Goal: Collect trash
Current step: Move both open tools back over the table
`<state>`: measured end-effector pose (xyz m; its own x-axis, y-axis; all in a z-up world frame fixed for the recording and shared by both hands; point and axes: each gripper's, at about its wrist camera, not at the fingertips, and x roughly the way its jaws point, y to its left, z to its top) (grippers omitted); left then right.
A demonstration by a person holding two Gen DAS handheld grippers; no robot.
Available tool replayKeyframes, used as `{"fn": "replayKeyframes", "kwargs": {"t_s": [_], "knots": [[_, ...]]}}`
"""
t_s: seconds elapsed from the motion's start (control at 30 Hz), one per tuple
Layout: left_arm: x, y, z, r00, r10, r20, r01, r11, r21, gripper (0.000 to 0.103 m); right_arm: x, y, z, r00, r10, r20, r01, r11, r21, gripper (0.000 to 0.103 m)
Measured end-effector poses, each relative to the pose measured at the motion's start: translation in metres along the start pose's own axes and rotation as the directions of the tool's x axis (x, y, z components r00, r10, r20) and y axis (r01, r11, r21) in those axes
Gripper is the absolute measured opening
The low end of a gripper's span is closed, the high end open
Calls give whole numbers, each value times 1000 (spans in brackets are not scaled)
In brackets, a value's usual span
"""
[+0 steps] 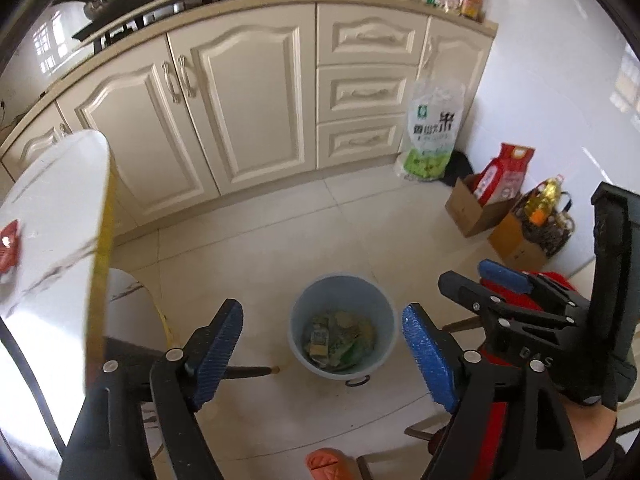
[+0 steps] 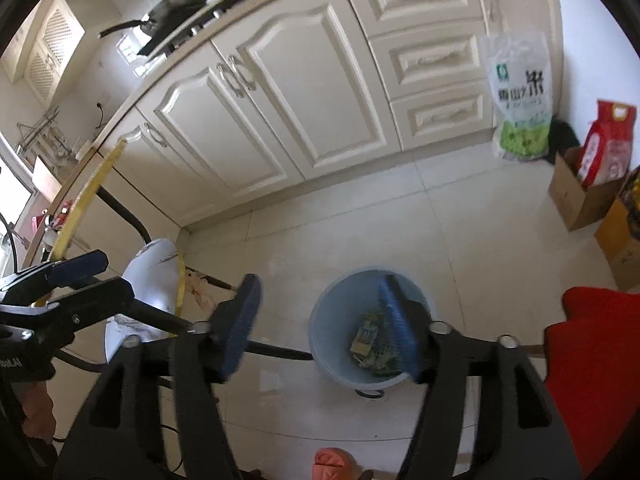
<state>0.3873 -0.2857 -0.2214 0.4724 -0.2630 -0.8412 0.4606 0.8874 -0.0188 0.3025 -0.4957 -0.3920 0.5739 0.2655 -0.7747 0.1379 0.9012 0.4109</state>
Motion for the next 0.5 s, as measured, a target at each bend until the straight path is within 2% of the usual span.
{"fn": "replayKeyframes", "kwargs": {"t_s": [0.17,0.37,0.5], "knots": [[-59,19,-30,998,-11,69,12,1000,-2,83,-55,34,2,997,5,76,-2,999,-35,93],[-148,48,-82,980,4,198,0,1000,-24,93,-108,87,3,987,18,159,-2,995,-99,102],[-202,81,-123,963,31,268,-16,998,-56,97,-128,129,3,980,56,189,-25,987,-160,103]]}}
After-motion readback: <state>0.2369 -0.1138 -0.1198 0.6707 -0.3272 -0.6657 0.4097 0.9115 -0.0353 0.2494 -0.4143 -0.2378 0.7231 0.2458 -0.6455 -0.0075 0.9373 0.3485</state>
